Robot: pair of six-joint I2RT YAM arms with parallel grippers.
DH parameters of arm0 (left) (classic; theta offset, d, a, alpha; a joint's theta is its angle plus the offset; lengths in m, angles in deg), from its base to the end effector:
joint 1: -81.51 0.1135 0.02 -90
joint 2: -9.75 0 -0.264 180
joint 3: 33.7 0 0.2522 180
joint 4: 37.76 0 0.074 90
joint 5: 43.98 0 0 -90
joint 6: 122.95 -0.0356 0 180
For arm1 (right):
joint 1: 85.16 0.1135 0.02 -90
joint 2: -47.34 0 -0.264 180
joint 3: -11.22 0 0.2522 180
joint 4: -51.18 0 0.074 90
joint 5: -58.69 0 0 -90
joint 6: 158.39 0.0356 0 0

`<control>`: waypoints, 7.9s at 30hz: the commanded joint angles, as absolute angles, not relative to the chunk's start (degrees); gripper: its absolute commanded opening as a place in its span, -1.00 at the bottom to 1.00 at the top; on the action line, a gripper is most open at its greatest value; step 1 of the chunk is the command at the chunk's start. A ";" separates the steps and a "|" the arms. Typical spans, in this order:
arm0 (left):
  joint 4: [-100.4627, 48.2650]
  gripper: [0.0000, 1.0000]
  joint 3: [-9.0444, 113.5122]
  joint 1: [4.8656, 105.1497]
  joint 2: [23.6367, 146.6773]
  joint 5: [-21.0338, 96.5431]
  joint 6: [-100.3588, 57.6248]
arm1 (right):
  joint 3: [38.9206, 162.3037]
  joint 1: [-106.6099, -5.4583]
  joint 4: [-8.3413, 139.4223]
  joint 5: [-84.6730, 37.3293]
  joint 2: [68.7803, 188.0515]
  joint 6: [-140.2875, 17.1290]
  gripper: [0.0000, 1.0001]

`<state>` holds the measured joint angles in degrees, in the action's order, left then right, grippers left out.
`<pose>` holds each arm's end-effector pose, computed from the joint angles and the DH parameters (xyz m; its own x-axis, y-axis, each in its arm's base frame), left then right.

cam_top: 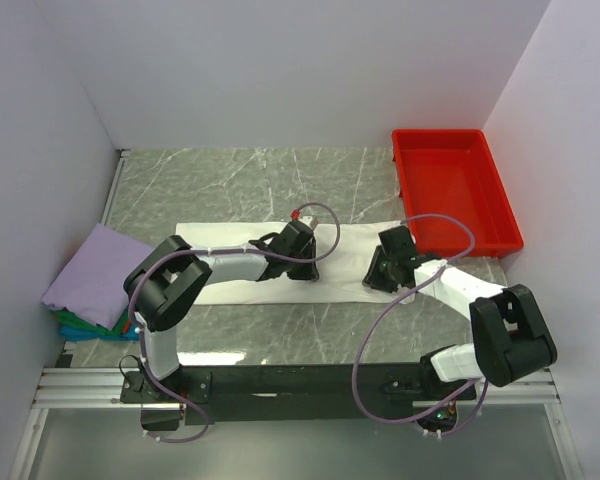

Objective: Fold and stack the t-shirts
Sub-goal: Fold the tshirt

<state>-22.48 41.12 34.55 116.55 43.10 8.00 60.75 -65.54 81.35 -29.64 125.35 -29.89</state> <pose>0.2612 -0.2823 0.1522 -0.8725 -0.0247 -0.4881 0.2406 0.8475 -0.4731 0.2293 0.0829 0.1579 -0.8474 0.3585 -0.3917 0.2269 0.9114 0.3433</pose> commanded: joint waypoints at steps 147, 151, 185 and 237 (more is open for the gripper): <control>-13.98 -0.75 39.39 29.47 107.50 41.18 17.34 | 159.45 -70.48 104.50 -20.51 189.11 -46.86 0.21; -10.03 -0.71 40.53 29.56 104.59 41.01 15.05 | 159.01 -70.57 104.76 -21.47 184.81 -46.25 0.24; -11.43 -0.82 23.48 21.74 100.01 37.14 13.37 | 151.80 -69.34 105.63 -24.28 190.94 -48.09 0.18; -15.56 -0.64 22.43 20.86 98.87 31.25 11.18 | 70.17 -66.35 87.35 -15.94 115.37 -32.01 0.19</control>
